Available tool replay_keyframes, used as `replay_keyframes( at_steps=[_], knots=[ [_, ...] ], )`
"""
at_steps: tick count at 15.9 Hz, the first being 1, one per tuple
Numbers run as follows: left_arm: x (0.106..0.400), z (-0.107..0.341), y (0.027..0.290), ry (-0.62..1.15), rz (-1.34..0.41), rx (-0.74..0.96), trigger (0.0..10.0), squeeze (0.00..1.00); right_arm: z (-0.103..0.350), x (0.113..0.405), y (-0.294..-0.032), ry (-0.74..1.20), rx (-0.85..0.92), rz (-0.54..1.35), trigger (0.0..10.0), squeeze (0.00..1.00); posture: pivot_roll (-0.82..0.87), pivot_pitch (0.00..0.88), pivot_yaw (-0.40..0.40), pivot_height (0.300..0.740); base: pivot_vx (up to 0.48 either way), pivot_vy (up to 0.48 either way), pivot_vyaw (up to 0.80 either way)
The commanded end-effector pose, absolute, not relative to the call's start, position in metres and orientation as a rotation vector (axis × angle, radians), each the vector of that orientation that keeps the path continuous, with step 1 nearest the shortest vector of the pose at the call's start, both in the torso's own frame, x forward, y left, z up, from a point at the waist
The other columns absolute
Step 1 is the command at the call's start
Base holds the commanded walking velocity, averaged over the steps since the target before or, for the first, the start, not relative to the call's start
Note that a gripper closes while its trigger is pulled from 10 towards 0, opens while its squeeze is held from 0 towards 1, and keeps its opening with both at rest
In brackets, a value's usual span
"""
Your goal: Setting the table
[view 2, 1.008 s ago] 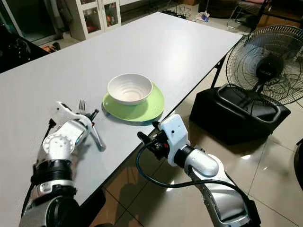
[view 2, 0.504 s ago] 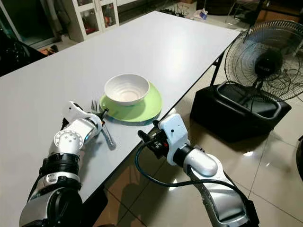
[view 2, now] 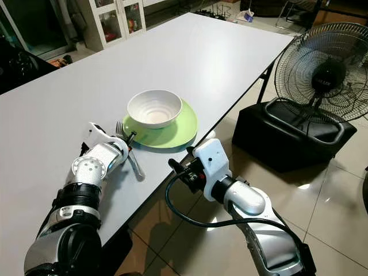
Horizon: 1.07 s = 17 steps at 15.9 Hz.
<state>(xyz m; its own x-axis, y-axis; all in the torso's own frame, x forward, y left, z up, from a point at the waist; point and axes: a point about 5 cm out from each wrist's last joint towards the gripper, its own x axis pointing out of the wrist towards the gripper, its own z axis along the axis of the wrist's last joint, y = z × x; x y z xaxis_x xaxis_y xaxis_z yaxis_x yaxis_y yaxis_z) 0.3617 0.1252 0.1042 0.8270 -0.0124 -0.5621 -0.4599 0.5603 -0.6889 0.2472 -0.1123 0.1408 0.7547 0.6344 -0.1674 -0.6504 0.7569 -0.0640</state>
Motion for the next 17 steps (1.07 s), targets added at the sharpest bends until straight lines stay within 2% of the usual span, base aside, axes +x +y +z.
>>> replay_keyframes(
  at_steps=[1, 7, 17],
  knots=[
    [0.364, 0.109, 0.114, 0.563, 0.264, -0.94, 10.0, 1.0, 0.144, 0.247, -0.112, 0.124, -0.137, 0.698, 10.0, 0.0, 0.02, 0.0, 0.089, 0.74, 0.0, 0.0, 0.0],
    [0.363, 0.107, 0.115, 0.565, 0.291, -0.954, 10.0, 1.0, 0.145, 0.248, -0.113, 0.121, -0.143, 0.698, 10.0, 0.0, 0.02, 0.0, 0.088, 0.74, 0.0, 0.0, 0.0],
    [0.353, 0.115, 0.152, 0.522, 0.366, -0.882, 10.0, 1.0, 0.144, 0.249, -0.11, 0.12, -0.14, 0.708, 10.0, 0.0, 0.03, 0.0, 0.079, 0.74, 0.0, 0.0, 0.0]
  ],
)
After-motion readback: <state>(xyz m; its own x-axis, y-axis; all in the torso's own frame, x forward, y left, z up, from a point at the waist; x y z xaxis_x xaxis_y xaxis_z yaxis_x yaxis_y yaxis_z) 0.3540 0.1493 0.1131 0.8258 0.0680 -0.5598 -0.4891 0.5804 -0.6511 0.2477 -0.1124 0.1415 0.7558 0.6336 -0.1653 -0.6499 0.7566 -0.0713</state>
